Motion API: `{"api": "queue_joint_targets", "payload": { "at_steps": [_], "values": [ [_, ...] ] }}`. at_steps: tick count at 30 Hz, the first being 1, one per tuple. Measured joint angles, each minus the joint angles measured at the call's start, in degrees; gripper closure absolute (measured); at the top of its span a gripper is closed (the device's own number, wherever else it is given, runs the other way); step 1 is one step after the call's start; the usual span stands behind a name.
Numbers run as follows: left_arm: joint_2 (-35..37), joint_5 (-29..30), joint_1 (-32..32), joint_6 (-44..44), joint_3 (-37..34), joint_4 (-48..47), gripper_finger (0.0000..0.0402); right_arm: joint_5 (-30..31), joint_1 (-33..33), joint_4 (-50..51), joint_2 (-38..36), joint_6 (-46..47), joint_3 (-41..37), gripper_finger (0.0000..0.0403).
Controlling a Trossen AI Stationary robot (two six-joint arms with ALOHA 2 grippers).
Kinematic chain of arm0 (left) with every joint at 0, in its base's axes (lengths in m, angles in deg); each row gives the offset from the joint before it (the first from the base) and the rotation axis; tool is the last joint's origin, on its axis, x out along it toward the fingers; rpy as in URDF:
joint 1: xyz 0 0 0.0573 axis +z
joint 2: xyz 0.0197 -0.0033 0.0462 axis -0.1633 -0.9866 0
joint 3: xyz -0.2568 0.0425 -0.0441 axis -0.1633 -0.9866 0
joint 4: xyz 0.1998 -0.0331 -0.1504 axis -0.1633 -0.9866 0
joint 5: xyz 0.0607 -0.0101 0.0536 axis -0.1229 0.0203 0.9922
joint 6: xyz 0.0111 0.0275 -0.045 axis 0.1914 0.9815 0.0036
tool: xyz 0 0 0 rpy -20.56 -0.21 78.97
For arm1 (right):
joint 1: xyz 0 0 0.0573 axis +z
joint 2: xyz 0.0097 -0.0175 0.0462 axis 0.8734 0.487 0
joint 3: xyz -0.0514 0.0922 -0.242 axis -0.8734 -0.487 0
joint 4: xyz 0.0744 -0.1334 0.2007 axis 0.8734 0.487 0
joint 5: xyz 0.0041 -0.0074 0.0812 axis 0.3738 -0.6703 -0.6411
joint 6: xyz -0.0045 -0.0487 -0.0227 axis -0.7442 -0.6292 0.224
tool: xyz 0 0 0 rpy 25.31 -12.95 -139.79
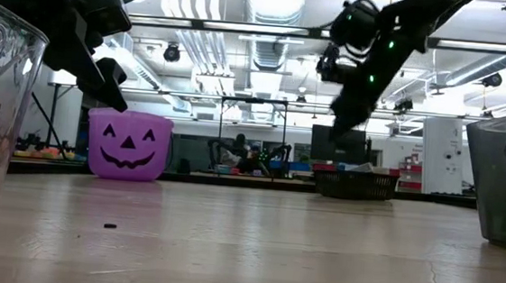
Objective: Pick & Place Toys
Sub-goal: Return to Home Position
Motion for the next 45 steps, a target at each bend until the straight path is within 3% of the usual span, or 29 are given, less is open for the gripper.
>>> {"api": "queue_joint_targets", "payload": {
  "at_steps": [5, 7, 9, 12, 16, 25, 34, 40, 45],
  "values": [
    [-0.01, -0.01, -0.02, -0.01, 0.01, 0.00, 0.0078, -31.69, 1.68, -10.82, -1.58, 8.49, -1.54, 0.0153],
    [0.00, -0.01, -0.01, 0.00, 0.00, -0.01, 0.0078, -41.70, 4.12, -24.26, -1.53, 10.85, -4.93, 0.0153],
    [-0.01, -0.01, -0.01, -0.02, 0.00, -0.02, 0.0078, -45.72, 7.86, -42.61, -0.65, 12.14, -9.41, 0.0153],
    [0.01, -0.02, 0.00, -0.01, 0.00, 0.00, 0.0078, -45.42, 13.17, -65.00, 0.99, 12.62, -15.60, 0.0153],
    [-0.01, -0.02, -0.02, -0.02, 0.00, -0.02, 0.0078, -40.31, 17.87, -77.99, 0.21, 9.08, -20.82, 0.0153],
    [-0.01, 0.00, 0.00, 0.00, 0.00, 0.00, 0.0078, -40.16, 20.21, -72.71, -6.87, 10.44, -26.09, 0.0153],
    [0.00, -0.01, -0.01, 0.15, 0.01, -0.14, 0.0078, -40.60, 21.66, -70.91, -6.68, 9.42, -29.46, 0.0153],
    [0.82, 0.01, -0.26, 23.20, 0.00, -15.74, 0.0078, -41.40, 23.60, -81.27, -0.94, 7.00, -30.80, 0.0153],
    [0.80, 0.00, -0.26, 23.20, -0.75, -15.98, 0.0078, -42.94, 23.62, -82.34, 1.88, 7.67, -30.82, 0.0153]
  ]
}}
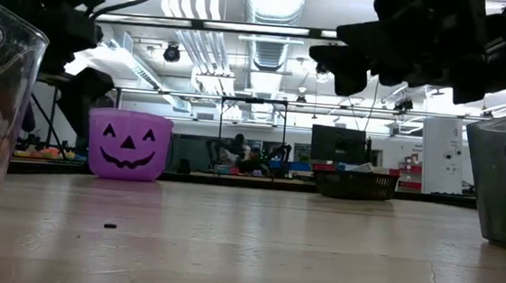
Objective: Pick & Place Toys
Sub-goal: Return to Home Position
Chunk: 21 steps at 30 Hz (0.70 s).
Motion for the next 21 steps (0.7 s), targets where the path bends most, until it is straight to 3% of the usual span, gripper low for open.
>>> {"api": "queue_joint_targets", "payload": {
  "at_steps": [12, 21],
  "values": [
    [-0.04, 0.17, 0.00, -5.83, -0.02, 0.17, 0.0078, -2.37, 0.02, 0.63, -3.73, -0.03, -1.78, 0.0153],
    [0.07, 3.23, 0.24, -14.65, 0.05, 12.29, 0.0078, -2.40, 3.29, 0.13, -12.15, -4.45, -6.53, 0.0153]
  ]
}}
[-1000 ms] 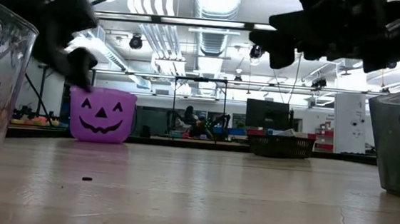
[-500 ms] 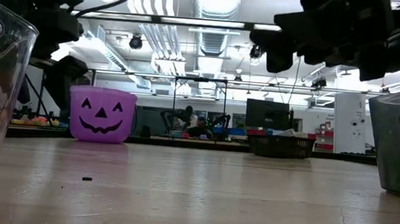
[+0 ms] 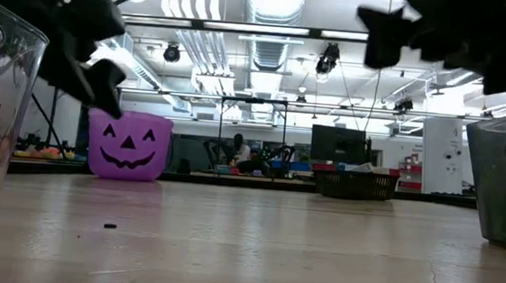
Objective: Pick & Place Toys
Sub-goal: Return to Home Position
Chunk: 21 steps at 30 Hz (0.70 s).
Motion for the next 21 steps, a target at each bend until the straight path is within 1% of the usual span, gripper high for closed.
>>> {"api": "queue_joint_targets", "payload": {
  "at_steps": [3, 7, 12, 16, 18, 21],
  "values": [
    [0.04, -0.04, -0.02, 0.25, 0.02, 3.13, 0.0078, 0.05, 0.69, 1.50, -6.69, -0.28, -2.87, 0.0153],
    [0.02, -0.03, -0.02, 0.41, 0.00, 2.90, 0.0078, 0.41, 0.85, 8.10, -17.30, -0.47, -5.81, 0.0153],
    [-0.02, -0.02, -0.02, 0.54, -0.09, 0.87, 0.0078, 0.50, 1.20, 18.93, -29.26, -0.43, -6.58, 0.0153],
    [-0.02, -0.01, -0.02, 0.67, -0.09, 0.96, 0.0078, 0.50, 1.68, 25.96, -35.58, -0.62, -6.58, 0.0153],
    [-0.02, 0.18, -0.02, 4.09, -0.11, 2.63, 0.0078, 0.54, 1.75, 27.91, -37.73, -0.81, -6.58, 0.0153],
    [0.00, 0.27, -0.02, 12.29, -0.09, 5.57, 0.0078, 0.66, 2.33, 30.18, -39.99, -1.64, -6.61, 0.0153]
  ]
}}
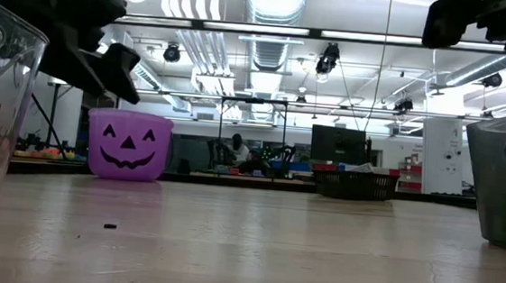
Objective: Pick & Place Toys
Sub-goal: Return to Home Position
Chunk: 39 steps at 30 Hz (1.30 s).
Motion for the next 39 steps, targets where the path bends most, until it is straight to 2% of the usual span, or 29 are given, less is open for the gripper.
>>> {"api": "queue_joint_targets", "payload": {
  "at_steps": [2, 6, 9, 10, 14, 16, 22, 28, 32, 34, 39],
  "values": [
    [-0.02, 0.08, 0.00, 1.55, 0.02, 0.21, 0.0078, -0.01, 0.31, 0.61, -1.09, -0.21, 0.00, 0.0153],
    [-0.02, 0.10, 0.00, -0.71, -0.05, 3.33, 0.0078, 0.22, 0.36, 2.18, -3.14, -0.23, 0.00, 0.0153],
    [0.05, 0.03, -0.03, -8.56, 0.26, 6.63, 0.0078, 0.46, 0.38, 4.86, -4.54, 0.12, 0.00, 0.0153],
    [0.19, -0.12, -0.02, -8.61, 0.14, 7.47, 0.0078, 0.48, 0.38, 5.79, -5.06, 0.40, 0.00, 0.0153],
    [2.80, -6.24, 0.20, -6.69, -2.88, 19.51, 0.0078, 0.48, 0.40, 9.13, -7.26, 1.12, -0.03, 0.0153],
    [6.16, -8.81, 0.81, -5.54, -4.91, 23.23, 0.0078, 0.48, 0.38, 10.87, -8.71, 1.27, -0.04, 0.0153],
    [21.73, -8.98, 3.24, -7.20, -11.04, 22.86, 0.0078, 1.38, 0.40, 18.34, -15.21, 1.28, -0.04, 0.0153],
    [37.15, -7.67, 3.79, -10.31, -18.72, 22.65, 0.0078, 4.81, 0.40, 28.30, -24.33, 1.22, -0.93, 0.0153],
    [45.40, -6.04, 4.64, -12.58, -23.04, 18.74, 0.0078, 5.68, 0.40, 34.58, -31.36, 2.12, -1.91, 0.0153],
    [48.71, -5.80, 5.14, -14.23, -24.40, 15.18, 0.0078, 6.42, 0.42, 36.95, -34.29, 2.33, -2.68, 0.0153],
    [50.55, -6.32, 5.27, -16.79, -22.79, 11.38, 0.0078, 8.69, 0.37, 35.03, -33.31, 0.73, -4.35, 0.0153]
  ]
}}
